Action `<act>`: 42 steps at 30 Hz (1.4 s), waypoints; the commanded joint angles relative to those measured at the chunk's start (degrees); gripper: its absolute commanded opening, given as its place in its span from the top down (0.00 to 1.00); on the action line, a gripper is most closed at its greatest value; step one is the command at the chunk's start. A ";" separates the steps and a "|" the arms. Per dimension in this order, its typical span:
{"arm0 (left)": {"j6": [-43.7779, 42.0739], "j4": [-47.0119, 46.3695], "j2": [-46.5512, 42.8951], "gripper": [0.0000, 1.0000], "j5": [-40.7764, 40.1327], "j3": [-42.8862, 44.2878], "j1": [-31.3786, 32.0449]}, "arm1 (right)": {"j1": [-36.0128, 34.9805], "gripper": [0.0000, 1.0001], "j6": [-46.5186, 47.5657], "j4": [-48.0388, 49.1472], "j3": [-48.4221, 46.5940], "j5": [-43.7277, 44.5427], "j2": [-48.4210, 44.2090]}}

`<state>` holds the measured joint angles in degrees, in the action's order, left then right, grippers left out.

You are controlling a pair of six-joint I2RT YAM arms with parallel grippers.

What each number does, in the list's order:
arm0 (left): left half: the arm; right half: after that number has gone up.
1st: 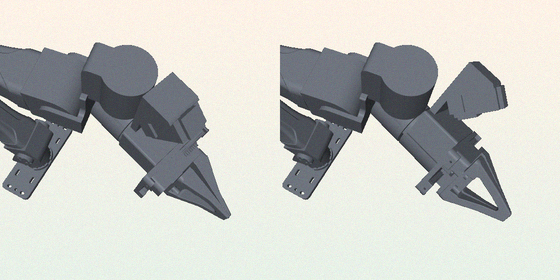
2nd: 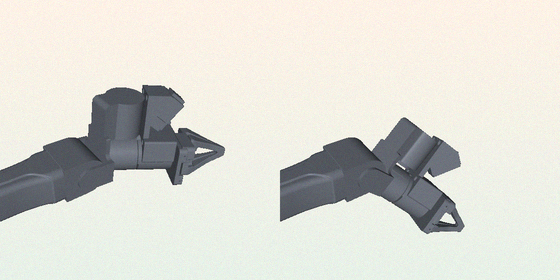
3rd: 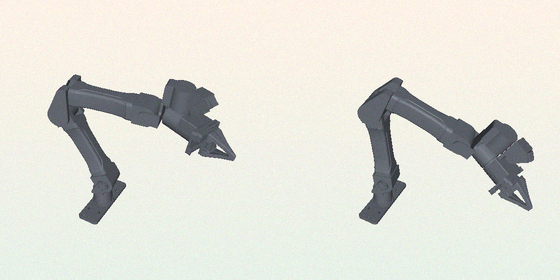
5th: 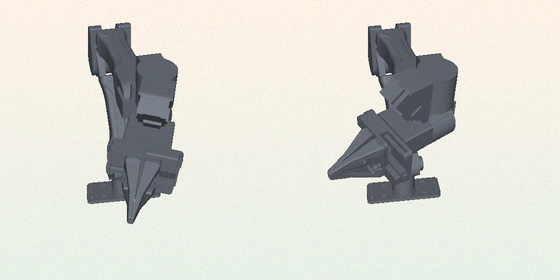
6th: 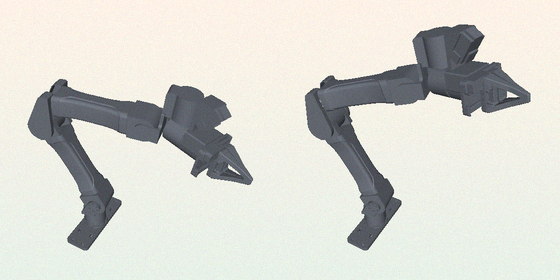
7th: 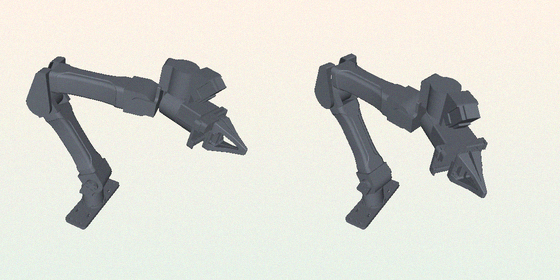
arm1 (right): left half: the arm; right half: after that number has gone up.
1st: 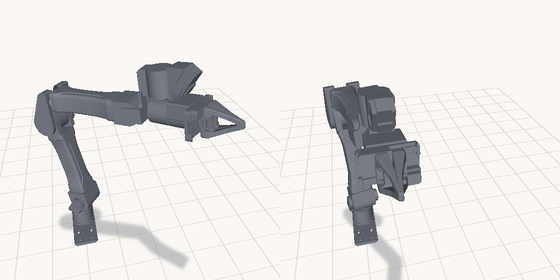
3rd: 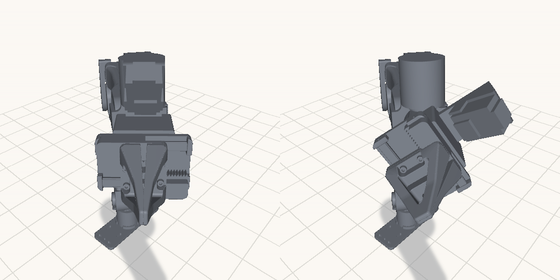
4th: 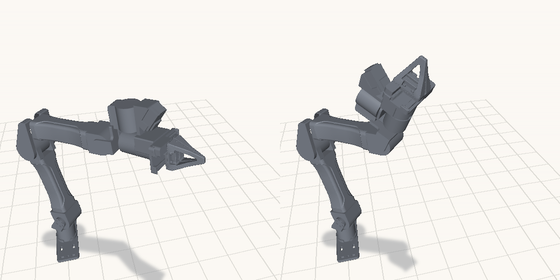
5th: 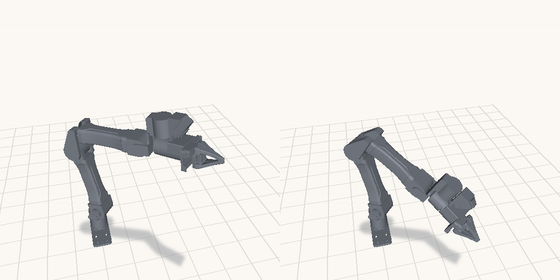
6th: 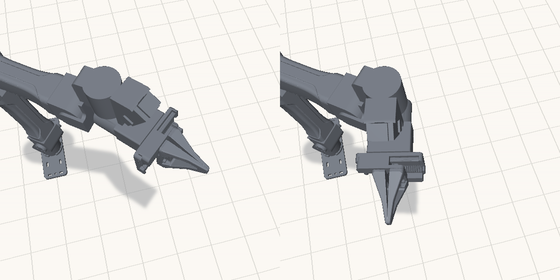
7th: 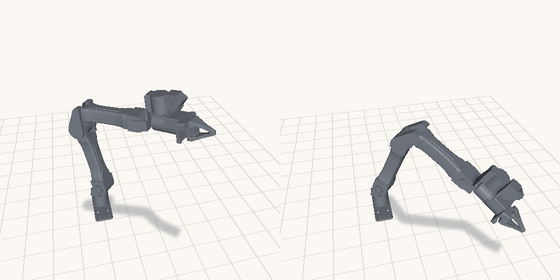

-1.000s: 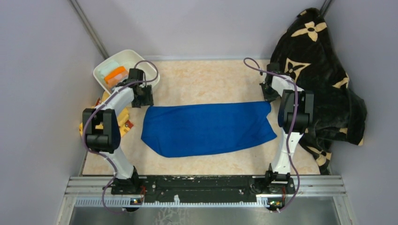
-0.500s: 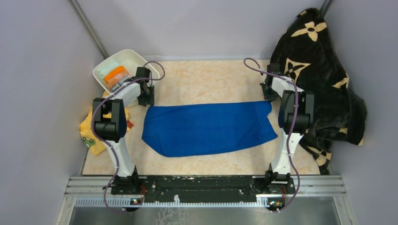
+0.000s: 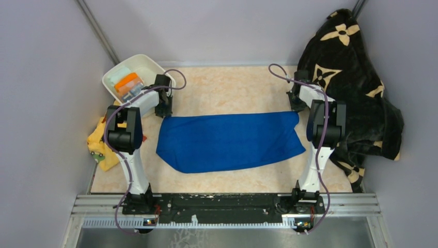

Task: Roll the towels
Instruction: Flatten out the towel at the center of the board.

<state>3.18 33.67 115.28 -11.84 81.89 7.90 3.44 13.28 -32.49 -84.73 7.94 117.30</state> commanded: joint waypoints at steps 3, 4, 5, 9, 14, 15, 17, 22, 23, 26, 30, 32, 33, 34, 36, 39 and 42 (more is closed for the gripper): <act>1.22 3.23 4.32 0.67 6.54 -3.48 -0.43 | 0.30 1.00 -0.76 2.23 0.91 0.35 -1.79; 1.53 3.58 4.90 0.69 7.05 -3.86 -0.43 | 0.30 1.00 -0.78 2.37 1.03 0.21 -1.95; 1.64 3.78 5.55 0.69 7.47 -4.30 -0.43 | 0.26 1.00 -0.91 2.57 1.17 -0.08 -2.23; 2.43 3.72 7.21 0.72 10.14 -6.30 -1.09 | 0.31 1.00 -1.06 3.39 1.80 -0.59 -3.28; 2.43 3.55 7.58 0.85 13.19 -7.01 -1.75 | 0.27 1.00 -1.07 3.98 2.60 -0.29 -3.94; 2.37 3.51 7.18 0.89 13.24 -6.90 -1.70 | 0.25 1.00 -1.06 4.01 2.68 0.11 -4.04; 2.14 3.40 5.55 0.98 13.14 -6.62 -1.75 | 0.30 1.00 -1.13 4.03 2.76 1.10 -4.32; 1.52 2.90 -2.45 1.00 10.04 -3.48 -1.75 | 0.30 1.00 -1.37 2.96 0.71 2.70 -6.01; 1.42 3.04 -4.20 1.00 9.47 -2.22 -1.73 | 0.26 1.00 -1.33 2.62 0.07 2.78 -6.55; 1.10 3.07 -8.80 1.00 8.24 1.81 -1.75 | 0.32 1.00 -1.25 2.21 -1.88 2.94 -8.97; 0.03 1.84 -14.54 1.00 7.09 5.59 -1.75 | 0.31 1.00 -0.91 2.77 -3.62 2.66 -13.87; -0.02 1.37 -16.92 1.00 6.25 7.27 -1.75 | 0.26 1.00 -0.74 2.95 -4.63 2.60 -16.96; -0.02 1.13 -18.30 1.00 5.75 7.95 -1.75 | 0.25 1.00 -0.69 3.08 -5.05 2.69 -18.46; -0.02 0.61 -19.77 1.00 5.15 8.38 -1.75 | 0.33 1.00 -0.56 3.19 -5.29 2.83 -19.96; -0.21 -1.12 -23.07 1.00 3.71 8.44 -1.75 | 0.31 1.00 -0.32 3.71 -5.36 2.94 -23.87; -0.88 -3.80 -28.78 1.00 2.00 7.65 -1.75 | 0.32 1.00 -0.22 4.51 -4.33 3.05 -29.52; -1.67 -5.78 -34.50 1.00 0.09 6.01 -1.75 | 0.39 1.00 -0.04 5.60 -1.71 2.60 -35.60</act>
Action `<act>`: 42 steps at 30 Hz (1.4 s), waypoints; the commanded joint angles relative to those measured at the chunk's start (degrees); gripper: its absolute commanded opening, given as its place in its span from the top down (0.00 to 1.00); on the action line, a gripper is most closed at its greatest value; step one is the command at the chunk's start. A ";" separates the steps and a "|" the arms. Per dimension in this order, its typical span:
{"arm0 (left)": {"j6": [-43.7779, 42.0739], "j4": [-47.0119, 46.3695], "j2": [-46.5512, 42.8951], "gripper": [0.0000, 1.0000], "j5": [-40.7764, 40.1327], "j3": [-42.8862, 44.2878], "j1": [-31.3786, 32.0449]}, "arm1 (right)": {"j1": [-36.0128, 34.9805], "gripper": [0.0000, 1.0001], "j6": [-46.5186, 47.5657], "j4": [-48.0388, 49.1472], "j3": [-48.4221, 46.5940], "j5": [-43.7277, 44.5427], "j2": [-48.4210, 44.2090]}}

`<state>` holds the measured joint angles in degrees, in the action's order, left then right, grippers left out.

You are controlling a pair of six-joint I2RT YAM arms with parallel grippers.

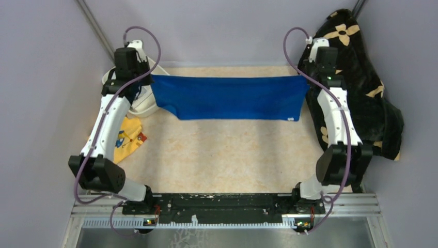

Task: Roll the towels
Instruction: Flatten out the towel at the center of the board.

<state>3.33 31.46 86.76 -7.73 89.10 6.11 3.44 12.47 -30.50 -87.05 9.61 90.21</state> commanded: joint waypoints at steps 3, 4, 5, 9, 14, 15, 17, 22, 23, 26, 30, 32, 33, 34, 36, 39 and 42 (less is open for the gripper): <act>-2.33 -4.06 -11.45 1.00 -5.97 -3.03 0.04 | 0.33 1.00 0.87 4.12 3.71 0.00 -14.73; -2.53 -4.14 -13.53 1.00 -6.59 -3.79 0.04 | 0.37 1.00 0.98 4.07 4.71 -0.30 -16.76; -2.65 -4.21 -15.49 1.00 -7.26 -4.53 0.04 | 0.38 1.00 1.19 4.00 5.79 -0.65 -19.05; -2.89 -3.69 -23.87 1.00 -8.59 -7.56 0.04 | 0.34 1.00 1.25 4.24 10.79 -2.11 -28.74; -2.46 -0.27 -33.51 1.00 -8.24 -11.01 0.04 | 0.28 1.00 -0.22 5.65 17.58 -5.20 -41.71; -2.45 0.47 -35.07 1.00 -8.33 -12.18 0.04 | 0.31 1.00 -0.85 5.51 18.63 -6.20 -43.33; -2.24 1.42 -37.66 1.00 -9.11 -15.19 0.05 | 0.26 1.00 -1.96 5.79 21.01 -7.20 -45.71; -0.88 2.08 -37.86 1.00 -8.09 -22.99 0.09 | 0.26 1.00 -3.85 7.01 25.24 -6.37 -44.13; -0.29 1.87 -36.59 1.00 -7.24 -23.97 0.05 | 0.25 1.00 -4.13 6.86 25.52 -7.09 -42.20; 1.48 -0.68 -31.44 1.00 -4.75 -27.25 0.04 | 0.31 1.00 -4.69 6.58 25.59 -7.83 -34.28; 3.05 -6.14 -20.62 1.00 -3.16 -29.15 0.04 | 0.32 1.00 -4.50 9.46 24.33 -3.55 -20.84; 3.37 -8.57 -13.09 1.00 -2.68 -27.95 0.11 | 0.38 1.00 -4.03 12.31 23.02 -1.06 -14.41; 3.58 -9.68 -9.60 1.00 -2.64 -26.90 0.07 | 0.42 1.00 -3.58 13.77 22.19 -0.32 -11.09; 3.79 -10.25 -6.19 1.00 -2.61 -25.47 0.05 | 0.47 1.00 -3.04 15.19 21.23 0.24 -8.02; 3.98 -10.55 0.97 1.00 -2.53 -21.87 0.11 | 0.68 1.00 -1.86 17.80 19.19 1.24 -2.53; 3.96 -9.78 9.60 1.00 -2.39 -15.46 0.05 | 1.37 1.00 -0.46 20.47 16.53 1.72 2.97; 3.10 -10.25 15.55 1.00 -2.32 -10.56 0.00 | 2.31 1.00 0.46 23.50 15.03 0.66 7.36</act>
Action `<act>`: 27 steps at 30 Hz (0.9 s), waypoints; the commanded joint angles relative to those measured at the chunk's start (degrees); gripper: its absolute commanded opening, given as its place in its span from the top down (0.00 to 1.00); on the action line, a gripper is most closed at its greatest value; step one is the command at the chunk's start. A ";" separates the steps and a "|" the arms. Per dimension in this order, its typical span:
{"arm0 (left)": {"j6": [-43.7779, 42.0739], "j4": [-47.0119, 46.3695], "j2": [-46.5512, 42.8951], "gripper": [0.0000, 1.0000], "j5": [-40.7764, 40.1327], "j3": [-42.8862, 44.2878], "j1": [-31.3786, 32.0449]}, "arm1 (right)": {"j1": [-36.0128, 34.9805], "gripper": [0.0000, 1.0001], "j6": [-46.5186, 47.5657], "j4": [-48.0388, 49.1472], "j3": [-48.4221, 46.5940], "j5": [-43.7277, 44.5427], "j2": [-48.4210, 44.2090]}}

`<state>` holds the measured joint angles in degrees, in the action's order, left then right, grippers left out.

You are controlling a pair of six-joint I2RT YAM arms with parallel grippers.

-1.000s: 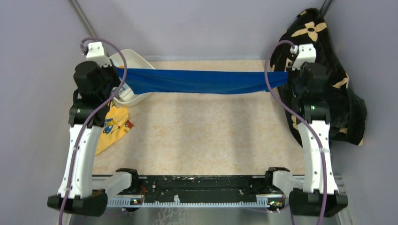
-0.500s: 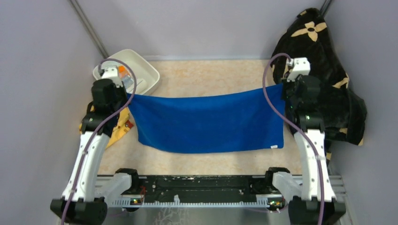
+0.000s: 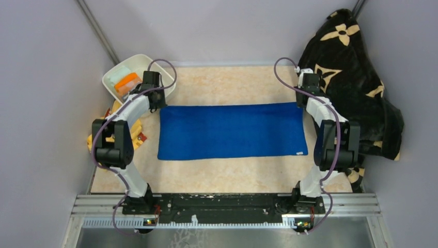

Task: Roll the towels
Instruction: Flatten out the towel at the center of the board, then fold the towel at the center of the board.

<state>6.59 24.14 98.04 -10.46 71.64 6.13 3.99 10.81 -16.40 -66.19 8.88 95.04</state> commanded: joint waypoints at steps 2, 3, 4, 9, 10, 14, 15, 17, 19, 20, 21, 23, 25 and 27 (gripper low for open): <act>-0.66 -2.96 6.93 1.00 0.39 10.15 -0.03 | 1.98 1.00 2.82 9.68 -7.66 0.72 5.09; -0.98 -3.03 7.96 1.00 0.32 11.07 -0.06 | 1.99 1.00 3.20 9.24 -8.66 0.12 6.28; -1.24 -3.17 8.69 1.00 0.20 11.75 -0.05 | 1.99 1.00 3.50 8.90 -9.56 -0.25 7.42; -2.42 -4.28 10.26 1.00 -0.38 12.51 -0.31 | 1.99 1.00 4.68 7.98 -10.58 0.09 9.62; -2.45 -4.40 10.21 1.00 -0.37 12.48 -0.45 | 1.99 1.00 4.93 8.11 -10.17 0.22 9.35; -2.46 -4.01 9.24 1.00 -0.35 11.73 -0.76 | 2.00 1.00 5.66 8.89 -7.91 0.81 7.34; -2.34 -3.87 8.71 1.00 -0.31 11.32 -0.82 | 2.00 1.00 5.51 8.70 -7.37 0.93 6.78; -1.85 -3.52 7.47 1.00 0.26 10.24 -0.93 | 1.97 1.00 4.93 8.09 -6.33 1.44 5.54; -1.28 -3.06 5.81 1.00 0.34 8.94 -0.99 | 1.99 1.00 4.25 7.86 -4.84 2.28 3.78; -1.16 -3.02 5.02 1.00 0.49 8.19 -1.02 | 1.99 1.00 3.74 7.83 -3.89 2.65 2.55; -0.91 -2.78 4.18 1.00 0.46 7.24 -0.99 | 2.03 1.00 3.33 7.81 -3.02 2.84 1.43; -0.35 -2.09 2.59 1.00 -0.21 5.72 -1.03 | 1.99 1.00 2.43 8.11 -1.08 2.83 -2.21; 0.33 -1.51 0.86 1.00 -0.78 3.99 -1.26 | 1.99 1.00 1.89 8.68 1.21 2.86 -5.39; 1.28 -1.06 -1.13 1.00 -1.05 1.85 -1.58 | 1.92 1.00 1.44 8.36 2.96 3.20 -8.21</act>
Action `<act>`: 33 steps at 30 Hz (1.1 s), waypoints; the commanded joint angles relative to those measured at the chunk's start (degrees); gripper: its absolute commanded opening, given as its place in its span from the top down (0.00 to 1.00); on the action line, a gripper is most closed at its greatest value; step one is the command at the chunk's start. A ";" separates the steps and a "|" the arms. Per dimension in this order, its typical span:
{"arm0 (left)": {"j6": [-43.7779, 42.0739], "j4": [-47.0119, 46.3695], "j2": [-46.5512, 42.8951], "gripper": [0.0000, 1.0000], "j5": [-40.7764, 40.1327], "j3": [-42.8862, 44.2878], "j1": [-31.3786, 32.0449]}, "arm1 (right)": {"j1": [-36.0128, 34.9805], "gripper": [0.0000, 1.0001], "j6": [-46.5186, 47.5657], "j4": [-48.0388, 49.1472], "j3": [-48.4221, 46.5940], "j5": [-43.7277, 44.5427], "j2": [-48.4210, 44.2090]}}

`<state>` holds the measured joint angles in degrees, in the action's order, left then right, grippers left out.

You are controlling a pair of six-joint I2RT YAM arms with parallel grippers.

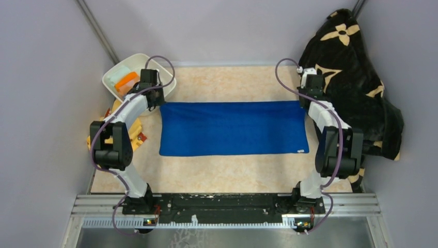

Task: Roll the towels
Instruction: Fold the towel at the center of the board.

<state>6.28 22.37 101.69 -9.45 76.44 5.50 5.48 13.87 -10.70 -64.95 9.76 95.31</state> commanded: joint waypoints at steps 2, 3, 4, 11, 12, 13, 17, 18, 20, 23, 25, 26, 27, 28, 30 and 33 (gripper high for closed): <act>2.54 0.84 -7.07 1.00 -1.81 -5.58 -1.09 | 0.51 1.00 -1.93 1.36 3.07 2.63 -11.13; 3.15 0.79 -8.17 1.00 -1.69 -7.05 -1.08 | 0.49 1.00 -2.30 0.58 3.60 3.08 -12.25; 3.77 0.75 -9.34 1.00 -1.21 -8.46 -1.10 | 0.48 1.00 -2.84 -0.48 4.20 3.91 -13.21; 7.90 1.80 -16.34 1.00 -0.94 -17.47 -1.10 | 0.50 1.00 -8.28 -4.66 11.41 5.87 -21.59; 8.38 1.94 -17.29 1.00 -1.05 -18.52 -1.10 | 0.50 1.00 -9.11 -4.68 12.82 6.10 -22.66; 9.21 1.95 -18.15 1.00 -0.98 -19.66 -1.10 | 0.50 1.00 -9.58 -4.49 14.31 6.48 -23.55; 11.54 2.22 -20.48 1.00 1.02 -23.05 -1.11 | 0.51 1.00 -11.88 -3.06 19.89 10.03 -25.77; 12.20 2.24 -20.86 1.00 1.53 -23.88 -1.10 | 0.50 1.00 -12.42 -2.89 20.93 10.37 -26.19; 13.38 2.05 -21.82 1.00 2.20 -25.64 -1.11 | 0.50 1.00 -13.30 -1.96 22.88 11.10 -26.87; 15.24 1.97 -22.48 1.00 2.68 -28.23 -1.16 | 0.46 1.00 -14.05 -0.92 25.08 11.68 -26.83; 16.36 2.16 -22.59 1.00 3.23 -29.30 -1.13 | 0.50 1.00 -14.61 -0.43 26.20 11.84 -25.92; 17.00 2.42 -22.64 1.00 3.36 -29.66 -1.18 | 0.50 1.00 -15.17 -0.43 26.61 12.42 -25.30; 17.65 2.57 -22.98 1.00 3.53 -30.10 -1.19 | 0.50 1.00 -15.60 -0.46 27.03 12.93 -24.74; 18.18 2.58 -23.44 1.00 3.57 -30.57 -1.17 | 0.49 1.00 -15.94 -0.61 27.39 13.69 -24.25; 18.61 2.06 -24.79 1.00 3.52 -31.72 -1.11 | 0.46 1.00 -16.52 -0.66 27.95 15.67 -23.74; 18.80 2.61 -26.09 1.00 2.52 -31.96 -1.34 | 0.52 1.00 -16.98 -0.33 28.42 17.50 -23.89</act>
<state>23.33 24.56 78.52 -6.26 44.75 4.71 5.48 -1.30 -14.00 -36.71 21.63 71.29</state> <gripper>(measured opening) 0.005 0.007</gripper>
